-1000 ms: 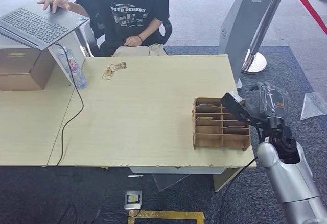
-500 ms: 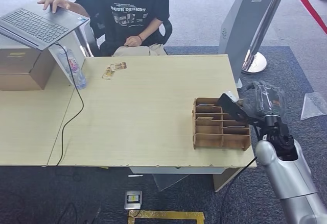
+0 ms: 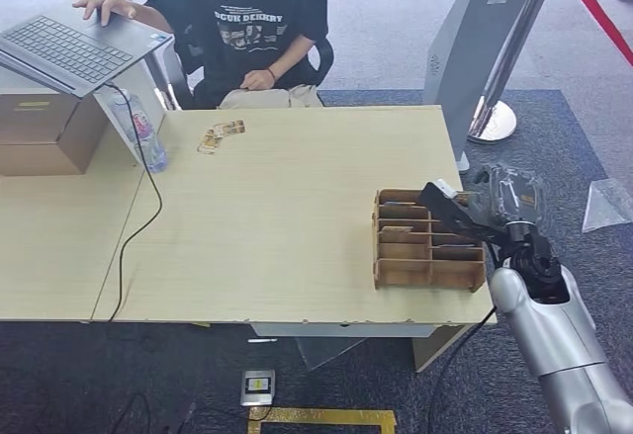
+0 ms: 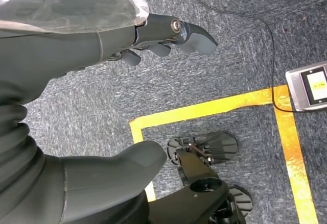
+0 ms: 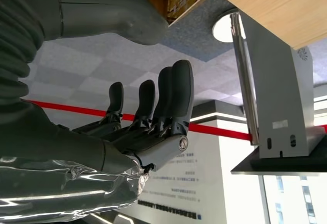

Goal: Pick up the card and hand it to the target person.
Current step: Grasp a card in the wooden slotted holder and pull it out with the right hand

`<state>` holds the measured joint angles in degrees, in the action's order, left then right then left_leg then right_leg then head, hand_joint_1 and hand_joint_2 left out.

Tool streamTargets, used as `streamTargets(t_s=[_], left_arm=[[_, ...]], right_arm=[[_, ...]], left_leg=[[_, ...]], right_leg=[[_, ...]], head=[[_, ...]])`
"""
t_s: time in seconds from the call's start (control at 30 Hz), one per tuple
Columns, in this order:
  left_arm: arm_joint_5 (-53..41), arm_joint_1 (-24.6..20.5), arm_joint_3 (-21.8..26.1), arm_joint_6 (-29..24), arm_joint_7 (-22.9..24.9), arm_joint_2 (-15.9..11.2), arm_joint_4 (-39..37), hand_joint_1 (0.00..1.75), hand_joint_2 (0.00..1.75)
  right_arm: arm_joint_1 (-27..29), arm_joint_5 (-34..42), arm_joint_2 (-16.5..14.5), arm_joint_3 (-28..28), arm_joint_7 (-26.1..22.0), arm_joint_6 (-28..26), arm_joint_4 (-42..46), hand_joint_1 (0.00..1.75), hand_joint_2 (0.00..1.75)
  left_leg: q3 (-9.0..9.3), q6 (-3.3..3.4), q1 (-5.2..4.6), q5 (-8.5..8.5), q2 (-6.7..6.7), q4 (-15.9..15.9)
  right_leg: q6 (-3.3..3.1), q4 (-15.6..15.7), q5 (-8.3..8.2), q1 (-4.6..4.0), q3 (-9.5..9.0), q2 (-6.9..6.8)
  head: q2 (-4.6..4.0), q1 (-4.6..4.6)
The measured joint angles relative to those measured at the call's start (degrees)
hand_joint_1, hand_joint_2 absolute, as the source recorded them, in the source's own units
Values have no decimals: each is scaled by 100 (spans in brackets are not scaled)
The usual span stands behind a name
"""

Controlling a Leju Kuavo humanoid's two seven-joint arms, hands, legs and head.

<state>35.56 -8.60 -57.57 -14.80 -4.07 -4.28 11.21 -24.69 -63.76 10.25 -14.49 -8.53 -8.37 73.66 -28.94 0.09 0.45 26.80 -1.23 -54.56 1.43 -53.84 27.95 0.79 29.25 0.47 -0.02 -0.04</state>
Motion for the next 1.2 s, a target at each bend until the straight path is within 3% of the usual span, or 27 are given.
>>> streamTargets(t_s=[0.57,1.2], left_arm=[[1,2,0,1,2,2,0,0,175],[13,11,-2,0,2,4,0,0,175]], right_arm=[[-92,0,0,-80,-32,-54,-449,83,175],[-271,-10,0,-224,-34,-96,-743,92,175]], left_leg=[[0,0,0,0,0,0],[0,0,0,0,0,0]], right_leg=[[0,0,0,0,0,0],[0,0,0,0,0,0]], head=[[0,0],[0,0]])
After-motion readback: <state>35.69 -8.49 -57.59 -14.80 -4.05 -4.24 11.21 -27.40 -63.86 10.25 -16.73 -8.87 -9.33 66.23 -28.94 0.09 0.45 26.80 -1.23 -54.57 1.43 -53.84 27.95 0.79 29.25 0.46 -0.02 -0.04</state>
